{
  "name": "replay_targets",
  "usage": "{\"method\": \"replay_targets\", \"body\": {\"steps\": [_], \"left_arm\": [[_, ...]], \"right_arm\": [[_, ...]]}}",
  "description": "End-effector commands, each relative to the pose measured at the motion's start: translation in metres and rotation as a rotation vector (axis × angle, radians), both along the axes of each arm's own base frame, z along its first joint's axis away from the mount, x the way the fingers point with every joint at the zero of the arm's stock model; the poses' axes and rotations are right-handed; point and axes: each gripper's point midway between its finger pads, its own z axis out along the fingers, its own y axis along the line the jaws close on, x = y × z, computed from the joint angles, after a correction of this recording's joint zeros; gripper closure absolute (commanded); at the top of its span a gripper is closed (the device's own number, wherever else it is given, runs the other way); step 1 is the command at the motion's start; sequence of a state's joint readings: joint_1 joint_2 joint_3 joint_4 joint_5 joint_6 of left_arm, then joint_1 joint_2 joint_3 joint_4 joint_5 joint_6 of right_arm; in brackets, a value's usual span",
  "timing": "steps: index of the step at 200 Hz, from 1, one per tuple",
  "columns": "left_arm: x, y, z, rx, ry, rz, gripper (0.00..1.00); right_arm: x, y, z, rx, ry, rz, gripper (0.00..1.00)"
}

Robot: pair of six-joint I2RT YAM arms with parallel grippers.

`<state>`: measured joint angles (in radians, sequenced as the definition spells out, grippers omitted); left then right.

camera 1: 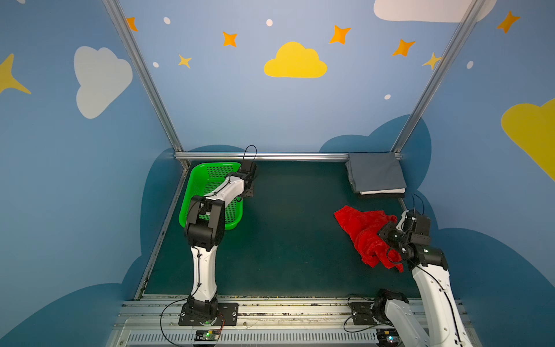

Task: Fold and stack the t-shirts
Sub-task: 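Slide the green basket to the far corner with the left gripper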

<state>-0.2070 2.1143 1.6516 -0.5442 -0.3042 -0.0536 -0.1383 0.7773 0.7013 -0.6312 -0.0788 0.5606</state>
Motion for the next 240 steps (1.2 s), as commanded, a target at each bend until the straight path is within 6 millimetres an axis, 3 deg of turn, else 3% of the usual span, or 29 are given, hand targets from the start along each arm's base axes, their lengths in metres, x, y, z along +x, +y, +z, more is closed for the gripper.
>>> {"method": "replay_targets", "body": {"steps": [1,33,70,73,86,126,210,220,232,240], "left_arm": [[-0.003,0.027,-0.014,-0.035,0.031,0.015,0.96],[0.002,0.06,-0.023,-0.047,0.043,0.023,0.96],[0.011,0.079,-0.036,-0.073,0.049,0.013,0.96],[0.013,0.08,-0.036,-0.071,0.047,0.011,0.96],[0.018,0.082,-0.038,-0.059,0.045,-0.001,0.96],[0.035,0.075,-0.023,-0.037,0.016,-0.109,0.96],[0.044,0.114,-0.01,0.007,-0.012,-0.091,0.96],[0.044,0.112,-0.004,0.014,-0.027,-0.077,0.84],[0.042,0.105,0.007,0.017,-0.061,-0.072,0.45],[0.04,0.097,0.016,0.031,-0.092,-0.067,0.32]], "right_arm": [[0.001,-0.001,0.0,-0.021,-0.015,0.001,1.0],[0.001,0.0,-0.004,-0.013,-0.007,0.001,1.0],[0.002,0.004,-0.005,0.009,-0.008,0.009,1.0],[-0.002,0.004,-0.015,0.015,0.017,0.009,1.0],[-0.003,0.006,-0.019,0.026,0.028,0.007,1.0],[-0.007,0.01,-0.027,0.051,0.043,0.013,1.0],[-0.007,0.02,-0.037,0.083,0.06,0.032,1.0],[-0.006,0.025,-0.04,0.091,0.07,0.048,1.0],[-0.005,0.031,-0.044,0.096,0.084,0.066,1.0],[-0.004,0.036,-0.046,0.1,0.091,0.078,1.0]]}}
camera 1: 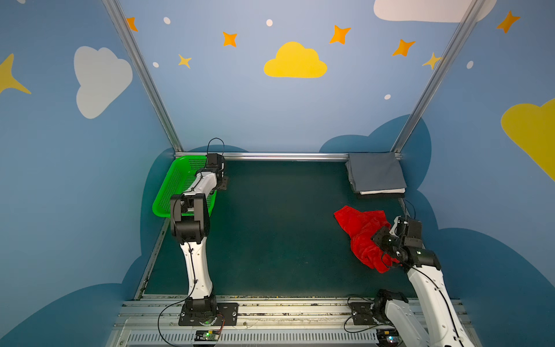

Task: Fold and stack the t-shirts
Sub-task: 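Slide the green basket to the far corner with the left gripper, then drop the red t-shirt on the table center with the right gripper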

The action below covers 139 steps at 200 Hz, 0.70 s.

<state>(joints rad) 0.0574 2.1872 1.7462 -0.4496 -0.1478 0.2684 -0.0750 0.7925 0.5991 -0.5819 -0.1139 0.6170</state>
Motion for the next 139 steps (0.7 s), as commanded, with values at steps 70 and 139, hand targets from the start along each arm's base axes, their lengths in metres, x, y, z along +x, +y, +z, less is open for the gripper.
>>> {"method": "replay_targets", "body": {"steps": [70,139], "left_arm": [[-0.054,-0.076,0.11,0.07,-0.266,0.113,0.0],[-0.144,-0.084,0.138,-0.082,-0.347,0.261,0.0]], "right_arm": [[0.023,0.072,-0.009,0.016,0.052,0.203,1.0],[0.086,0.213,0.044,0.049,-0.022,0.567,1.0]]}}
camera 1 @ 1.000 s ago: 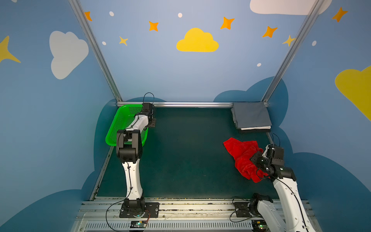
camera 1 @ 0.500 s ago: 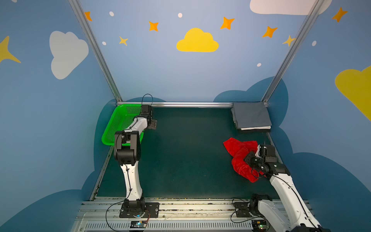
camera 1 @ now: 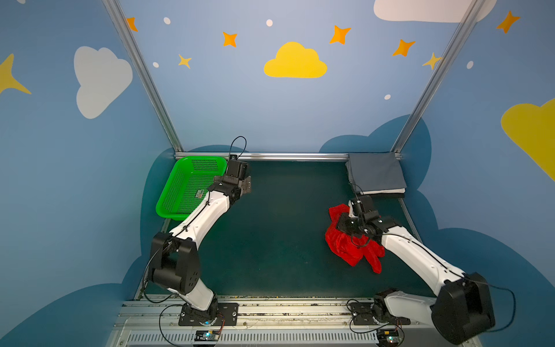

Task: Fold and stack the t-shirts
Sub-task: 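Drop the red t-shirt on the table center with the right gripper, then grasp opposite edges of the red t-shirt with both grippers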

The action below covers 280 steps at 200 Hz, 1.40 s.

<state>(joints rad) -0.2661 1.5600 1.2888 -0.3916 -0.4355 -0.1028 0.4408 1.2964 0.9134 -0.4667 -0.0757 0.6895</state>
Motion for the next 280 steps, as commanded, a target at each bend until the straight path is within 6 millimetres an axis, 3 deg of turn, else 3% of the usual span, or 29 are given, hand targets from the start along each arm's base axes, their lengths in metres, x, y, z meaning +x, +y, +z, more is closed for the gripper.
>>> {"method": "replay_targets", "body": {"steps": [1,16,28,35,44,62,88,118,162,188,210,280], "left_arm": [[-0.034,0.019,0.001,-0.057,-0.009,0.122,0.0],[-0.052,0.02,0.007,-0.128,-0.066,0.137,0.0],[-0.066,0.02,0.009,-0.191,-0.109,0.141,0.0],[-0.072,0.017,0.006,-0.22,-0.12,0.12,0.0],[-0.079,0.01,0.002,-0.27,-0.138,0.081,0.0],[-0.093,-0.002,-0.01,-0.37,-0.129,0.059,0.0],[-0.107,-0.033,-0.027,-0.446,-0.081,-0.019,0.0],[-0.111,-0.093,-0.042,-0.552,-0.019,-0.17,0.0],[-0.103,-0.192,-0.07,-0.55,0.149,-0.388,0.0],[-0.108,-0.253,-0.087,-0.591,0.268,-0.534,0.0],[-0.111,-0.286,-0.101,-0.673,0.328,-0.585,0.0],[-0.11,-0.323,-0.146,-0.731,0.443,-0.593,0.07]], "right_arm": [[0.031,0.059,0.039,0.078,-0.093,0.133,1.0],[0.046,0.094,0.052,0.155,-0.082,0.2,1.0],[0.057,0.114,0.06,0.197,-0.087,0.246,0.52],[0.063,0.121,0.064,0.201,-0.093,0.273,0.34],[0.07,0.122,0.071,0.169,-0.119,0.287,0.22],[0.079,0.097,0.078,0.058,-0.145,0.242,0.15],[0.076,0.043,0.08,-0.002,-0.15,0.136,0.14],[0.031,-0.006,0.049,-0.081,-0.09,0.051,0.15],[-0.061,-0.031,-0.025,-0.039,0.107,0.018,0.2],[-0.101,-0.04,-0.064,0.002,0.187,-0.013,0.26],[-0.108,-0.042,-0.08,0.042,0.181,-0.05,0.31],[-0.091,-0.021,-0.095,0.119,0.188,-0.017,0.38]]}}
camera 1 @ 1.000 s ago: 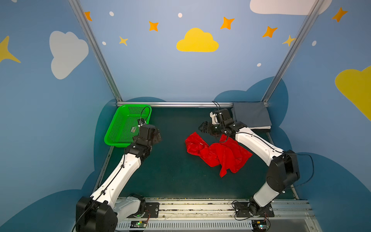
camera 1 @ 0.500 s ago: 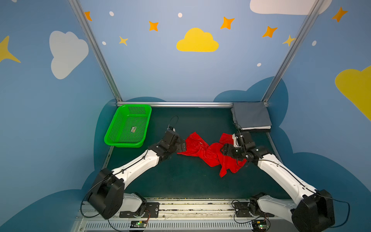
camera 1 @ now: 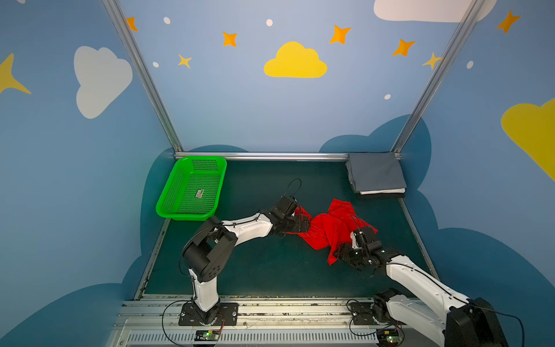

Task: Fold and stack the t-shirts
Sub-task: 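Grasp opposite edges of the red t-shirt with both grippers, then lift the red t-shirt high with both grippers and lay it flat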

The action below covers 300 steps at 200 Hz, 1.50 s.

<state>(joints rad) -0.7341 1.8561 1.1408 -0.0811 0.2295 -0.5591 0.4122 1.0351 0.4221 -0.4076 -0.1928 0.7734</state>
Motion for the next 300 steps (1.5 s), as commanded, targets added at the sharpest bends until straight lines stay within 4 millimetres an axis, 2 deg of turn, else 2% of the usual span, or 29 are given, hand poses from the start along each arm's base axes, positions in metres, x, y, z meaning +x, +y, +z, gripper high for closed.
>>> {"method": "replay_targets", "body": {"steps": [1,13,22,34,59,67,81,91,99,110,115,142,170,193,222,253,282,300], "left_arm": [[0.001,-0.021,0.006,-0.06,0.014,-0.028,0.07],[0.0,-0.024,0.002,-0.06,0.021,-0.029,0.1],[-0.001,-0.024,0.001,-0.063,0.026,-0.029,0.16],[-0.001,-0.024,0.0,-0.061,0.032,-0.022,0.31],[0.003,-0.018,0.005,-0.024,0.036,-0.001,0.62],[0.002,-0.016,0.008,-0.012,0.036,-0.004,0.69],[0.005,-0.009,0.018,0.007,0.022,0.008,0.74],[0.006,-0.001,0.025,0.015,0.017,0.021,0.87],[0.011,0.01,0.031,0.035,-0.004,0.053,0.93],[0.015,0.025,0.04,0.049,-0.02,0.085,0.92],[0.016,0.031,0.044,0.055,-0.03,0.099,0.91],[0.02,0.069,0.064,0.096,-0.088,0.174,0.96],[0.013,0.099,0.083,0.098,-0.13,0.232,0.96],[0.007,0.124,0.109,0.093,-0.195,0.286,0.96],[0.011,0.146,0.137,0.091,-0.305,0.353,0.96],[0.028,0.155,0.161,0.084,-0.348,0.381,0.96],[0.056,0.157,0.189,0.023,-0.374,0.409,0.96],[0.064,0.16,0.212,0.038,-0.391,0.413,0.96]], "right_arm": [[0.018,0.016,0.007,0.067,-0.041,0.012,0.39],[0.024,0.018,0.006,0.064,-0.036,0.015,0.48],[0.029,0.019,0.007,0.052,-0.034,0.024,0.53],[0.035,0.019,0.012,0.029,-0.027,0.043,0.65],[0.048,0.013,0.025,-0.005,-0.056,0.04,1.0],[0.051,0.012,0.031,-0.006,-0.075,0.034,1.0],[0.055,0.009,0.043,-0.013,-0.103,0.032,1.0],[0.056,0.005,0.052,-0.027,-0.124,0.025,1.0],[0.057,0.001,0.059,-0.041,-0.141,0.016,1.0],[0.054,-0.006,0.064,-0.064,-0.155,0.006,1.0],[0.059,-0.007,0.078,-0.063,-0.191,-0.005,1.0],[0.057,-0.017,0.11,-0.096,-0.277,-0.012,1.0],[0.056,-0.029,0.138,-0.134,-0.354,-0.025,1.0],[0.06,-0.035,0.157,-0.167,-0.391,-0.039,1.0],[0.085,-0.023,0.174,-0.142,-0.44,-0.033,1.0],[0.128,-0.002,0.197,-0.101,-0.499,-0.022,1.0],[0.166,-0.003,0.225,-0.169,-0.586,-0.035,1.0],[0.172,-0.004,0.248,-0.197,-0.62,-0.03,1.0]]}}
